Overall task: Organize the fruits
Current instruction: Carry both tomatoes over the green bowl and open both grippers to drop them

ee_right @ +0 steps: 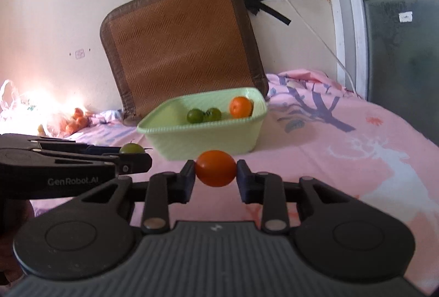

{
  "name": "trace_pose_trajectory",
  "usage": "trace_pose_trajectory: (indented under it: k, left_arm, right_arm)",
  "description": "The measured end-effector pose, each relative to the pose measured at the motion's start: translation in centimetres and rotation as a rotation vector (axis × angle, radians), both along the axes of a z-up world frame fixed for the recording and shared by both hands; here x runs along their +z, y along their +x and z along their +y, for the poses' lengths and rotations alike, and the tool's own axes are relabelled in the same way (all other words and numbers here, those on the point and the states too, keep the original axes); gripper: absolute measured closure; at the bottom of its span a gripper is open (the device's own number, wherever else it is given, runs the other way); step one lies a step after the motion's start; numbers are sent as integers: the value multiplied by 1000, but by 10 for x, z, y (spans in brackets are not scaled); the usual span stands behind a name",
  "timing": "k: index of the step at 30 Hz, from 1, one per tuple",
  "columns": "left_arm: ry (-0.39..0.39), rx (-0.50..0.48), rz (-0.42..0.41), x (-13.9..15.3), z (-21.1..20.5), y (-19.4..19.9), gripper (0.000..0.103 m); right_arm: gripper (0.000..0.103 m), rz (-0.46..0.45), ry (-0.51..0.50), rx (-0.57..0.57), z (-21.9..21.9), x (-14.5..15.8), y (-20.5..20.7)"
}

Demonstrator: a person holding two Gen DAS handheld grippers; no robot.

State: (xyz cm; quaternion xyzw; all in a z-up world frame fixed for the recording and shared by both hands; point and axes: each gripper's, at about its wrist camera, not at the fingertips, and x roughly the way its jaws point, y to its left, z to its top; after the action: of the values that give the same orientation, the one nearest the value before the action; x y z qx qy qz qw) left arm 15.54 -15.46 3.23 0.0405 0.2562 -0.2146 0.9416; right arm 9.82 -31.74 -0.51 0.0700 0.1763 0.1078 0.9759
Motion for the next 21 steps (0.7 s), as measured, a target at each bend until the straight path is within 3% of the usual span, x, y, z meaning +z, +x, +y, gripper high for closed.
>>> trace_pose_trajectory:
  k: [3, 7, 10, 14, 16, 17, 21]
  left_arm:
    - [5, 13, 26, 1, -6, 36, 74]
    - [-35, 46, 122, -7, -3, 74, 75]
    - [-45, 65, 128, -9, 1, 84, 71]
    - [-57, 79, 126, -11, 9, 84, 61]
    - [-74, 80, 118, -6, 17, 79, 61]
    - [-83, 89, 102, 0, 23, 74, 60]
    - [-123, 179, 0, 28, 73, 40, 60]
  right_arm:
    - [68, -31, -3, 11, -1, 15, 30]
    - [68, 18, -40, 31, 7, 14, 72]
    - [67, 43, -50, 28, 10, 8, 88]
    - [66, 30, -50, 13, 12, 2, 92]
    - [60, 32, -48, 7, 11, 3, 91]
    - [55, 25, -45, 1, 11, 4, 89]
    - [55, -24, -54, -20, 12, 14, 72]
